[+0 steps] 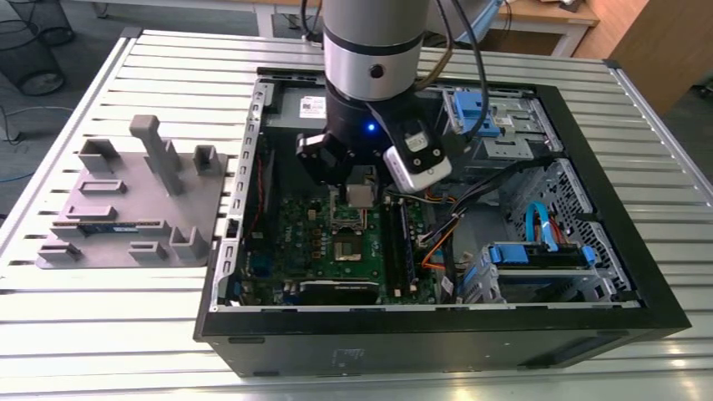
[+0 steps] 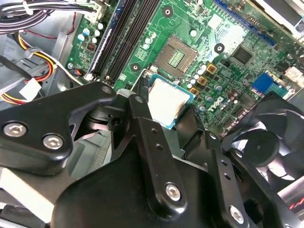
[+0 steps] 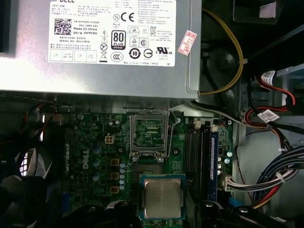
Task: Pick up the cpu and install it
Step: 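Pick up the cpu and move it towards the insertion slot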
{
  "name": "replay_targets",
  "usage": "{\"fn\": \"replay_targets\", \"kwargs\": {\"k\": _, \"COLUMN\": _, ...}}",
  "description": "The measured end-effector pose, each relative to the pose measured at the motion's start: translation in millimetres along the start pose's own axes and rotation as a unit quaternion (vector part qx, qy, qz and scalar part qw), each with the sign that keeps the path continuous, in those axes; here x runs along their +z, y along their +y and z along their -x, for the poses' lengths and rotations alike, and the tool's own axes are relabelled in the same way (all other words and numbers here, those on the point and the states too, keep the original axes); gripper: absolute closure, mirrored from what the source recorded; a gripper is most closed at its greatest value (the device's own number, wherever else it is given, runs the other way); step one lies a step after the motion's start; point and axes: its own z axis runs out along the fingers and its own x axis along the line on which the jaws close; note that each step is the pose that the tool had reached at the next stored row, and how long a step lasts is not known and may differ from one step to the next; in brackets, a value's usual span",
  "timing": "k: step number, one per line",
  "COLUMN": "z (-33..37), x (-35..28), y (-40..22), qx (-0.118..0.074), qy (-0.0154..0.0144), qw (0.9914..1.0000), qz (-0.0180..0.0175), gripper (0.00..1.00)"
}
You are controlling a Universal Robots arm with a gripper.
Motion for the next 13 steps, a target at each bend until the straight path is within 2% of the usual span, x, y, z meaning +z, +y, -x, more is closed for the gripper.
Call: {"fn": "replay_targets", "kwargs": {"k": 13, "z": -0.3, "x": 2.2, "y": -0.5, "qx": 0.0, "qy": 0.0, "qw": 1.0, "qz": 0.0001, "gripper": 0.53}}
